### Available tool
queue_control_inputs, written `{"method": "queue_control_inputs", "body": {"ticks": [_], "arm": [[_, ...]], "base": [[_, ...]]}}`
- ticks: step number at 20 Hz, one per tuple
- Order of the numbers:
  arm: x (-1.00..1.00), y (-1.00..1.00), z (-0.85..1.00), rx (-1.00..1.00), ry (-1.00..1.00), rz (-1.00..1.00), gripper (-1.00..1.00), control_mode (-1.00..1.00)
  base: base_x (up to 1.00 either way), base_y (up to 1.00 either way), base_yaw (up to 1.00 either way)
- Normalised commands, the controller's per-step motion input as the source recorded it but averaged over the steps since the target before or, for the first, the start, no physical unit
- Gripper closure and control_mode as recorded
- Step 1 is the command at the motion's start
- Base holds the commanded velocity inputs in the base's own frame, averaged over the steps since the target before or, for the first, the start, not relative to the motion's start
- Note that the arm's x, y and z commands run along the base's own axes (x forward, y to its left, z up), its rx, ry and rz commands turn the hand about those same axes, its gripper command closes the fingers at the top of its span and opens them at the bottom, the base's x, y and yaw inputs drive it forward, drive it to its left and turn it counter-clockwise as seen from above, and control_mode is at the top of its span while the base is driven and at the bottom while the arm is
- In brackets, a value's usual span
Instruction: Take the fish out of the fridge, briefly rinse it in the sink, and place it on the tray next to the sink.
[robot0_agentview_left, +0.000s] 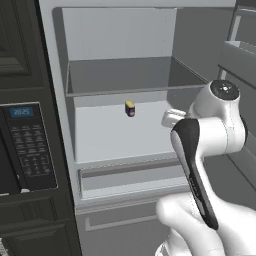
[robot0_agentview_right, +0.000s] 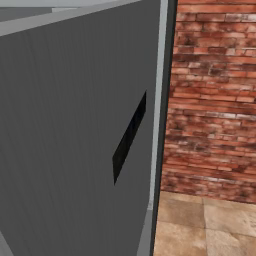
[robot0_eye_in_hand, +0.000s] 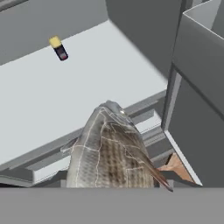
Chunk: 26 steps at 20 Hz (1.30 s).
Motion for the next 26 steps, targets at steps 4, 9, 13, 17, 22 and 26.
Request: {"method": "queue_control_inputs", "body": {"ticks": [4,9,13,17,22,26], "arm": [[-0.33,0.22,0.99,-0.05,0.03,0.0,1.0,-1.0],[-0.3,-0.02,-0.03,-0.01,0.01,0.0,1.0,-1.0],[0.0,0.0,0.0,0.0,0.0,0.0,1.0,1.0],[0.0,0.0,0.0,0.0,0.0,0.0,1.0,1.0],[0.0,0.0,0.0,0.0,0.0,0.0,1.0,1.0],[0.0,0.0,0.0,0.0,0.0,0.0,1.0,1.0]], "base": [[0.0,0.0,0.0],[0.0,0.0,0.0],[-1.0,-0.02,0.44],[-0.44,0.01,0.85],[-0.15,0.1,0.96],[-0.13,0.41,0.91]]}}
